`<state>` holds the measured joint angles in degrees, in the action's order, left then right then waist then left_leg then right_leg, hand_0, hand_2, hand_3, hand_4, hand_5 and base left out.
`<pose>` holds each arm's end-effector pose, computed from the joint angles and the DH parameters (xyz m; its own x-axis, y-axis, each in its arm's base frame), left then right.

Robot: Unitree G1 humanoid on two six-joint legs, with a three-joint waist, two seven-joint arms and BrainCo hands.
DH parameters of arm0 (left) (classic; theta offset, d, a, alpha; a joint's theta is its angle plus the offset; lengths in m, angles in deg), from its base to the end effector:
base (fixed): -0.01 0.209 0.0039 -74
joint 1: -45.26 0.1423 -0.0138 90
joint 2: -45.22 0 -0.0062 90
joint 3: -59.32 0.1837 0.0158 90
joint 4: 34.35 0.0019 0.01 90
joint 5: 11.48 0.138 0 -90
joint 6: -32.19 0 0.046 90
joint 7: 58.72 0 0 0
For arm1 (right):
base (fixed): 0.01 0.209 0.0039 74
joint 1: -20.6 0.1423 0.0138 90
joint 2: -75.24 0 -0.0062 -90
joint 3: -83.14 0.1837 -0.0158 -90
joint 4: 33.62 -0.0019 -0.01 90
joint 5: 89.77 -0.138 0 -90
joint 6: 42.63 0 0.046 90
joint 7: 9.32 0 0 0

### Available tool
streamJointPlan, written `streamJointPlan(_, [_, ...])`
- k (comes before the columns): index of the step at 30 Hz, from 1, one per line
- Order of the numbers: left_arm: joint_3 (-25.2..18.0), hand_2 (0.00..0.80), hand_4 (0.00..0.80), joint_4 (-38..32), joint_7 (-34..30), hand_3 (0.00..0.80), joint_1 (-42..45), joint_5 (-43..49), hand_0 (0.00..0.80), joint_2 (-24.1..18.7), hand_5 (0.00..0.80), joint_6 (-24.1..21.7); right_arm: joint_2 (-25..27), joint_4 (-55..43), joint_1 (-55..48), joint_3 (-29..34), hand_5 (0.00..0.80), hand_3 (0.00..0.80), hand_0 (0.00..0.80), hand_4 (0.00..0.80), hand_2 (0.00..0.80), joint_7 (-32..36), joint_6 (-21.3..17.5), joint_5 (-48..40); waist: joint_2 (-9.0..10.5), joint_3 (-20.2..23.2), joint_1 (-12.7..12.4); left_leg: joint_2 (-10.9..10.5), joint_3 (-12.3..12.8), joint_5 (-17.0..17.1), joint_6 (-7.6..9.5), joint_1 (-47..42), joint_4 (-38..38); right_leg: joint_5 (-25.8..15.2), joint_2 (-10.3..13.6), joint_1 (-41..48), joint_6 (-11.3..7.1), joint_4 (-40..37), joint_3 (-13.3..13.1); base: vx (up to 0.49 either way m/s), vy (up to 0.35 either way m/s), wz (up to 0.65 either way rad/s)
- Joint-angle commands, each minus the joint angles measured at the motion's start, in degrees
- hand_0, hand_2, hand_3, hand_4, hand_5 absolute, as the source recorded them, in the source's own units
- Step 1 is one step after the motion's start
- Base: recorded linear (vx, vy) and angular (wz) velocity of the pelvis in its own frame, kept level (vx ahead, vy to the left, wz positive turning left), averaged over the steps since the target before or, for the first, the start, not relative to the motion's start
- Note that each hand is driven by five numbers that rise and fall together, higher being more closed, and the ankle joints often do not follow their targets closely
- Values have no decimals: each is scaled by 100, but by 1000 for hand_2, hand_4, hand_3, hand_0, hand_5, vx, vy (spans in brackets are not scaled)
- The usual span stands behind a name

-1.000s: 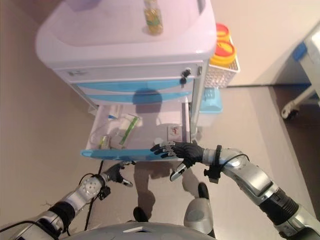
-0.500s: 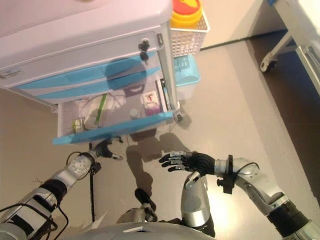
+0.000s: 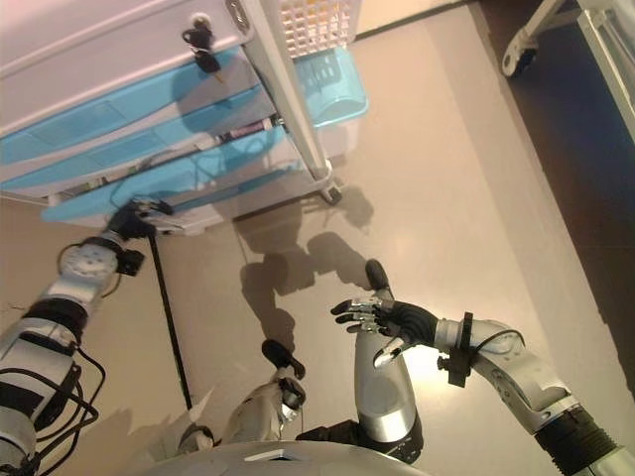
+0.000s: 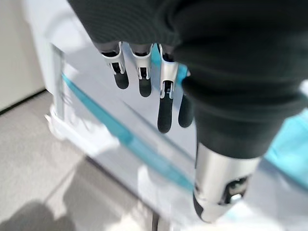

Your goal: Open the drawer and pick up the medicine

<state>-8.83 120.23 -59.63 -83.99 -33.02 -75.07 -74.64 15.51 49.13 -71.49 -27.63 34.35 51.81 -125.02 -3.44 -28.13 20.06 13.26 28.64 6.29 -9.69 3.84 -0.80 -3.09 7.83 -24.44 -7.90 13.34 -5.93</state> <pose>0.2808 0.3391 0.1046 0.9592 0.2707 -0.0815 -0.1837 0.8160 0.5481 0.1834 -0.2228 0.0619 0.4147 0.8644 -0.2845 -0.8841 0.4567 0.0989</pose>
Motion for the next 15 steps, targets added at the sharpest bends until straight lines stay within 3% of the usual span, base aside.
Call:
streamJointPlan(1, [-601, 0, 0, 214, 404, 0, -495, -308, 0, -836, 0, -41, -296, -122, -238, -183, 0, 0, 0, 0, 0, -84, -457, -15, 460, 4, 107, 362, -577, -239, -58, 319, -1449, 252, -296, 21, 254, 173, 259, -41, -91, -4])
streamJointPlan(12, [-717, 0, 0, 229, 881, 0, -639, -115, 0, -1112, 0, -48, -495, 107, -196, -238, 0, 0, 0, 0, 0, -494, -694, 69, 547, -118, -116, 465, -787, -207, -55, 469, -1424, 165, -338, 171, 250, -70, 480, -16, -40, 5])
streamJointPlan(15, [-800, 0, 0, 275, 717, 0, -691, -350, 0, -1057, 0, -63, -590, 145, -144, -332, 0, 0, 0, 0, 0, -574, -747, 78, 600, -142, -193, 482, -859, -261, -38, 524, -1482, 179, -343, 222, 251, -91, 524, -19, -51, 10])
